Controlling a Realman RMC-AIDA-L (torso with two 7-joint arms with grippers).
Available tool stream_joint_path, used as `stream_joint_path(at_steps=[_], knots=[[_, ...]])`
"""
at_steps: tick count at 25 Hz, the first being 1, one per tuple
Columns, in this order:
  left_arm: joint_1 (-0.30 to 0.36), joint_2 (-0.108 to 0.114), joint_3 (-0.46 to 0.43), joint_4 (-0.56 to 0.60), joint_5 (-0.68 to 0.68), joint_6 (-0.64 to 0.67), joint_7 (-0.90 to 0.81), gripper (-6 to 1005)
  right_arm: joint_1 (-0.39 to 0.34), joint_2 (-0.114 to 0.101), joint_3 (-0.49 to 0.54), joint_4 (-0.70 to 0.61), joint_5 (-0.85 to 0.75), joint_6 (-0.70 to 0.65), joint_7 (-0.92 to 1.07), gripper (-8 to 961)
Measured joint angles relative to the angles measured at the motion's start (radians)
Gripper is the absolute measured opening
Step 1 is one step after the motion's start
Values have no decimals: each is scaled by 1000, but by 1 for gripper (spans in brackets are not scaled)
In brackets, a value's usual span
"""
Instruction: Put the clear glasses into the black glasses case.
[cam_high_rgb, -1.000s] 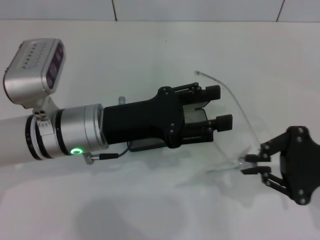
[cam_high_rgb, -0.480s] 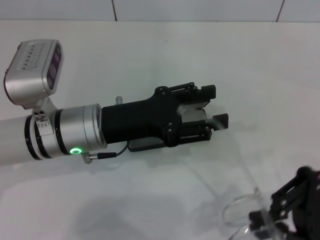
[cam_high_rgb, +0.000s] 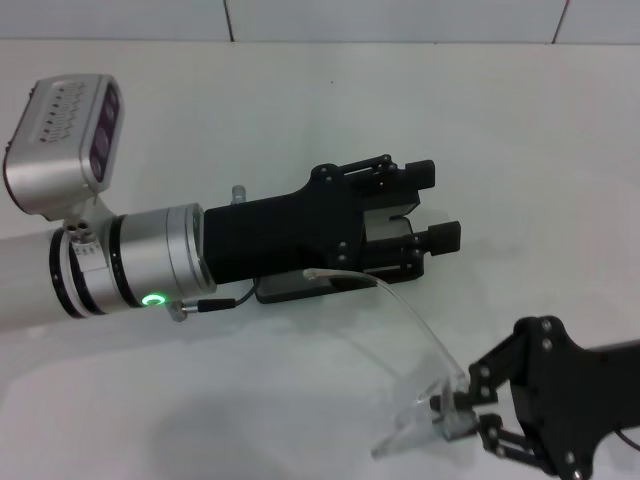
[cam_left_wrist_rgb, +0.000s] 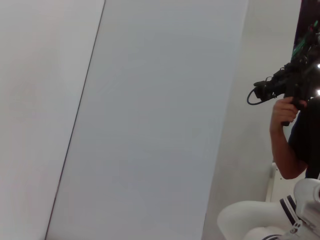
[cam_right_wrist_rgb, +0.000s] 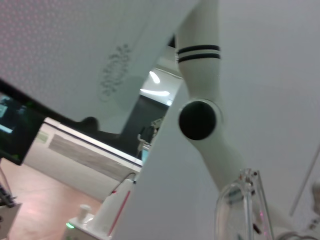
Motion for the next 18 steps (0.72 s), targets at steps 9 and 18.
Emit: stream_joint_path(at_steps=[9,18], knots=[[1,-2,3,0,-1,1,9,734,5,1,0,1,65,87,82,115],[-4,-2,5,1,-1,1,10,735,15,2,-1,2,82,155,107,123]])
